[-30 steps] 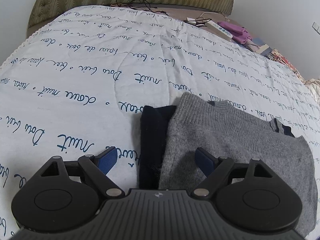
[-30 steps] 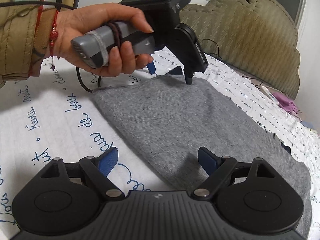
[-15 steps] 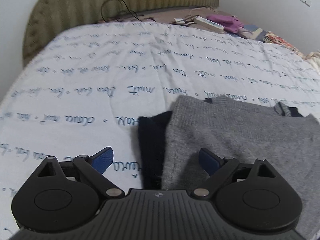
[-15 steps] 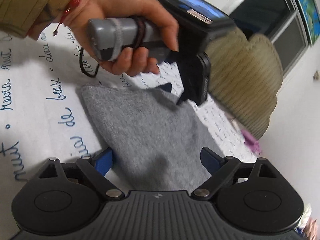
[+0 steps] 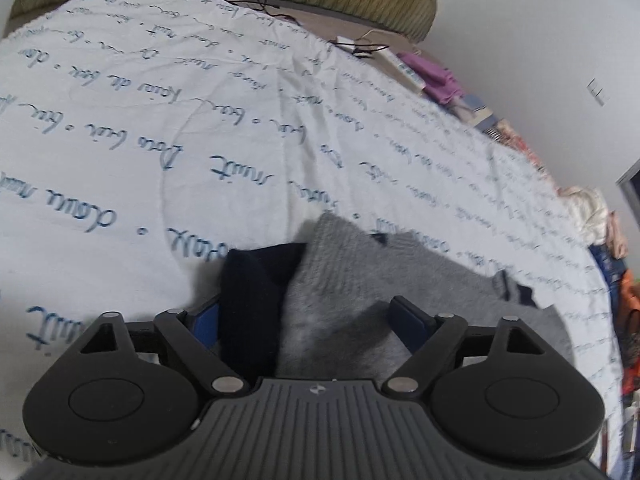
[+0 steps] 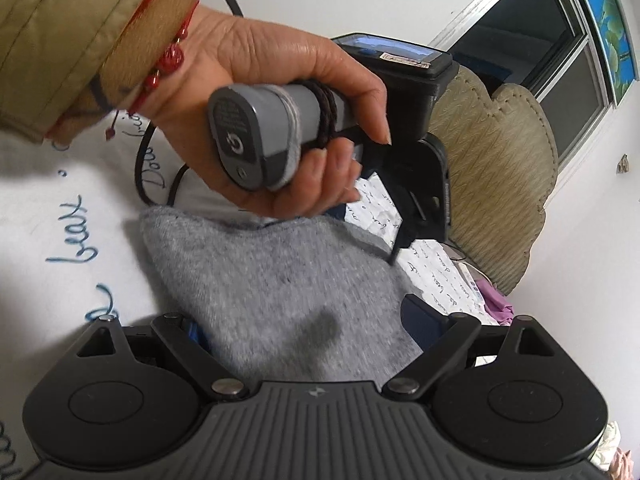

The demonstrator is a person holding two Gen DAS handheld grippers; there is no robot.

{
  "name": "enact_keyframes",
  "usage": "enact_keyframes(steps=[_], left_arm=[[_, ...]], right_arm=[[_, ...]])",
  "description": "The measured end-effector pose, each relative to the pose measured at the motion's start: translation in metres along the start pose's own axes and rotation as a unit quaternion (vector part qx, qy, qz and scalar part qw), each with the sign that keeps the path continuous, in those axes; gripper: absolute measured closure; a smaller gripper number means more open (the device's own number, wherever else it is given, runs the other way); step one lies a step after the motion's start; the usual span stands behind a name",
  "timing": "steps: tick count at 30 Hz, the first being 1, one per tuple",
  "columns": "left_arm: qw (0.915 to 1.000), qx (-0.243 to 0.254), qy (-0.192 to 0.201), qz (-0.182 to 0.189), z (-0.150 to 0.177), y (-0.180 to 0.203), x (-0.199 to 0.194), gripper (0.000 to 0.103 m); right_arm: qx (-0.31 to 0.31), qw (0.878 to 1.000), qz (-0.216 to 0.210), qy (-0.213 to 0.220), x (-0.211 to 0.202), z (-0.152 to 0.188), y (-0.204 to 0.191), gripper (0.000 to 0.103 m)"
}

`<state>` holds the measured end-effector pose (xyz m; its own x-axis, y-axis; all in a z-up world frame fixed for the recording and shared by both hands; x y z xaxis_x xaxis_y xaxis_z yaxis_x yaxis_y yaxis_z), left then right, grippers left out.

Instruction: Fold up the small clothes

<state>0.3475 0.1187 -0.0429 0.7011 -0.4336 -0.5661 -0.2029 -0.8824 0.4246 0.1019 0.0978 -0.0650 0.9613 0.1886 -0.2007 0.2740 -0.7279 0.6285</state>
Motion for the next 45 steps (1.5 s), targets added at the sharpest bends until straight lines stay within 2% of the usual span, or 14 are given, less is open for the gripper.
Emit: enact_keyframes(steps=[4, 10, 14, 17, 21, 23, 25, 29, 33, 35, 37, 39, 40, 45], left_arm=[[0.9997, 0.019, 0.014, -0.010, 0.003, 0.003, 0.001, 0.027], [0.9955, 0.072, 0.035, -0.050, 0.003, 0.006, -0.001, 0.059], [0.9968, 0.055, 0.039, -0.043, 0.003, 0.004, -0.002, 0.060], [0.9973, 0.048, 0.040, -0.039, -0.001, 0.003, -0.008, 0.045], [0.9934, 0.062, 0.070, -0.067, -0.016, -0.002, -0.022, 0.040], [0.9890, 0.099, 0.073, -0.082, -0.023, 0.003, -0.023, 0.039], [0.9869, 0.121, 0.069, -0.081, -0.026, 0.011, -0.019, 0.039], [0.9859, 0.156, 0.046, -0.040, -0.021, 0.036, -0.003, 0.040], [0.9817, 0.179, 0.032, -0.055, -0.010, 0.042, 0.019, 0.045], [0.9835, 0.169, 0.029, -0.059, -0.006, 0.040, 0.026, 0.056], [0.9819, 0.173, 0.034, -0.069, -0.002, 0.042, 0.029, 0.078], [0.9784, 0.188, 0.045, -0.074, 0.000, 0.048, 0.028, 0.092], [0.9749, 0.201, 0.053, -0.081, 0.001, 0.051, 0.026, 0.094], [0.9610, 0.236, 0.079, -0.121, 0.004, 0.054, 0.017, 0.098]], right_arm=[[0.010, 1.000, -0.003, 0.005, -0.001, 0.002, 0.002, 0.011], [0.043, 0.998, -0.038, 0.000, -0.010, 0.004, 0.013, 0.011], [0.025, 0.999, -0.032, 0.005, -0.012, 0.003, 0.011, 0.011], [-0.014, 0.999, -0.032, 0.016, -0.022, -0.005, 0.003, 0.011], [0.084, 0.982, -0.170, 0.022, -0.053, -0.016, 0.039, 0.011], [0.160, 0.967, -0.198, 0.029, -0.061, -0.011, 0.077, 0.011], [0.209, 0.964, -0.167, 0.016, -0.050, 0.005, 0.123, 0.011], [0.270, 0.961, 0.008, -0.053, -0.014, 0.075, 0.221, 0.011], [0.369, 0.914, 0.119, -0.121, -0.003, 0.166, 0.308, 0.010], [0.403, 0.893, 0.118, -0.159, 0.005, 0.201, 0.328, 0.011], [0.441, 0.876, 0.102, -0.164, 0.010, 0.222, 0.339, 0.011], [0.479, 0.860, 0.081, -0.155, 0.010, 0.232, 0.338, 0.036], [0.488, 0.856, 0.072, -0.156, 0.012, 0.236, 0.337, 0.066], [0.504, 0.849, 0.072, -0.144, 0.020, 0.237, 0.333, 0.086]])
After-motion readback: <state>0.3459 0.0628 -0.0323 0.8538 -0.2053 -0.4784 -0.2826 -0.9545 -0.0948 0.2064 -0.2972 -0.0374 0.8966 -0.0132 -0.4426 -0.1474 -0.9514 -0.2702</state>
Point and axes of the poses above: each gripper's, at about its wrist camera, not at the fingertips, and x roughly the way its jaws point, y to its right, z to its underside, the point moved 5 cm from there along x, roughly the way its jaws point, and after that the axes turned 14 degrees about y, right-handed, at the moved point
